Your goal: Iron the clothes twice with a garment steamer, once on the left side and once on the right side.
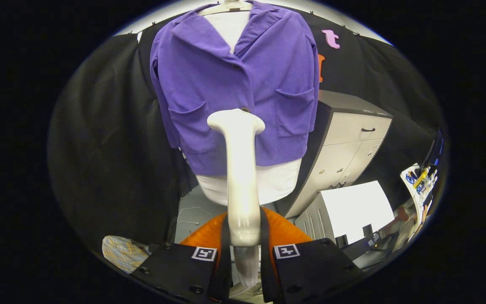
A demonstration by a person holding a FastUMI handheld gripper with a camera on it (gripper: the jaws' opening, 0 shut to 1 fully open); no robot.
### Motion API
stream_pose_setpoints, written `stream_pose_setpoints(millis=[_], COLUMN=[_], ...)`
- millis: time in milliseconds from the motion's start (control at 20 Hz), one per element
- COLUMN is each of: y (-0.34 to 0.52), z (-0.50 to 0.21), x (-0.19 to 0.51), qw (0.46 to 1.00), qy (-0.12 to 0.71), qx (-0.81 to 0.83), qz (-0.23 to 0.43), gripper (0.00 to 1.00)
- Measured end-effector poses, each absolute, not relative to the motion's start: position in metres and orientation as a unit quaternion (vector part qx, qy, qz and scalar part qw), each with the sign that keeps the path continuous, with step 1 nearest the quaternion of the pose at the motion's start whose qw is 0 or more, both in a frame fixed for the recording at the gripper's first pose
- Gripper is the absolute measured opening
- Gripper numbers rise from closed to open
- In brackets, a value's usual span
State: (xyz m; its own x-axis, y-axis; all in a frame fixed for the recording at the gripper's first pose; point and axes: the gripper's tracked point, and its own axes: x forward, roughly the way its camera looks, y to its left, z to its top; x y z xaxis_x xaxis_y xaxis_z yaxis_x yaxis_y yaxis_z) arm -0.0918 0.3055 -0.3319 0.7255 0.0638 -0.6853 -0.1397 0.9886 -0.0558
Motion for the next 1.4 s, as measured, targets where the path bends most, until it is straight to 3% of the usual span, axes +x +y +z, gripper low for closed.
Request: stream_pose_setpoints(millis=[500,900,1400], y=[0.216,0.121,0.038], z=[-0.242,-0.158,-0.031], x=[-0.039,0.007,0.021], qw=[0.956,0.979,0.995], qy=[0.288,0.201,0.083], qx=[-0.031,0.009,-0.01], qz=[0.042,-0.017,-0.051], gripper=[0.36,0.36,0.35])
